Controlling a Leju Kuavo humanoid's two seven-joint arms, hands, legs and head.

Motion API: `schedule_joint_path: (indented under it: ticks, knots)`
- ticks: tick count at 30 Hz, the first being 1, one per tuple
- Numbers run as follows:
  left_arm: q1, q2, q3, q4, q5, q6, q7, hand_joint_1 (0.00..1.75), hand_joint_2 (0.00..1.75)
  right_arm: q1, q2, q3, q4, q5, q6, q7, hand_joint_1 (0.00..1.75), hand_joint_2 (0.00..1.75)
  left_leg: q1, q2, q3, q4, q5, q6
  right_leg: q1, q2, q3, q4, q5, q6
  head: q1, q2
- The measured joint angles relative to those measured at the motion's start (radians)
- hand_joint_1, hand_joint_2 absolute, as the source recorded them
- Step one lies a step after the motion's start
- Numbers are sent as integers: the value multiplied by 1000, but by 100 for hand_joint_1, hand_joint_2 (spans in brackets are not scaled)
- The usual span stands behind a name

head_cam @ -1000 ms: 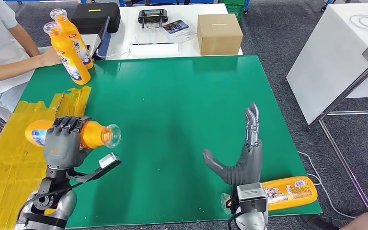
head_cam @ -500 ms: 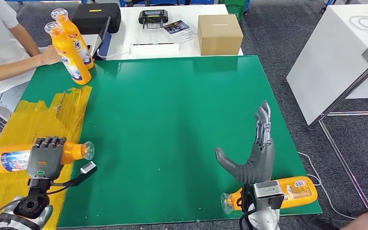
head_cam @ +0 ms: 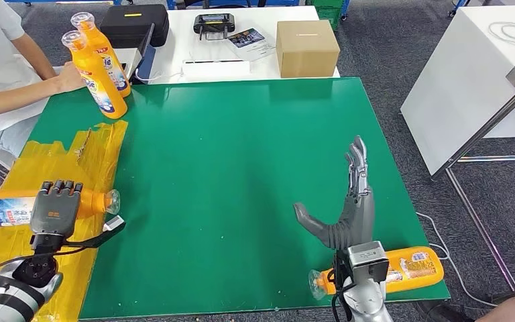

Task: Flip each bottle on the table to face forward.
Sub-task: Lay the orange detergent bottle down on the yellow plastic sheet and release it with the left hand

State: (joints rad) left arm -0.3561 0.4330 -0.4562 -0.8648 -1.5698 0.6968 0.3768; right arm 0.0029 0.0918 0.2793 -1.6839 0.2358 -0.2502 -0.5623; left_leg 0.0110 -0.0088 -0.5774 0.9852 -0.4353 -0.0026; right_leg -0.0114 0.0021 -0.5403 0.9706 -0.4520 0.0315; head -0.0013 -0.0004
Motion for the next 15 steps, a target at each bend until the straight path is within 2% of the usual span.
schedule_joint_path:
  ticks: [3, 5, 8, 11, 15]
  knots:
    - [-13, 0, -9, 12, 1, 0, -19, 175, 175, -4, 0, 1, 11, 0, 0, 0, 0, 175, 0, 0, 0, 0, 0, 0, 0, 0, 0, 0, 0, 0, 0, 0]
    - [-14, -5, -1, 14, 8, 0, -74, 175, 175, -6, -1, 4, 17, 0, 0, 0, 0, 175, 0, 0, 0, 0, 0, 0, 0, 0, 0, 0, 0, 0, 0, 0]
    - [-5, -41, 59, 6, 50, 1, -247, 175, 175, -11, -2, 12, 28, 0, -1, 0, 0, 175, 0, 0, 0, 0, 0, 0, 0, 0, 0, 0, 0, 0, 0, 0]
    - [16, -100, 158, -8, 100, 2, -424, 175, 175, -14, -2, 16, 39, 0, -3, 0, 0, 175, 0, 0, 0, 0, 0, 0, -1, 0, 0, 0, 0, 0, 0, 0]
    - [37, -182, 294, -20, 180, 2, -587, 175, 175, -15, -3, 17, 52, 0, -4, 1, 0, 175, 0, 0, 0, 0, 0, 0, -1, 0, 0, 0, 0, 0, 0, 0]
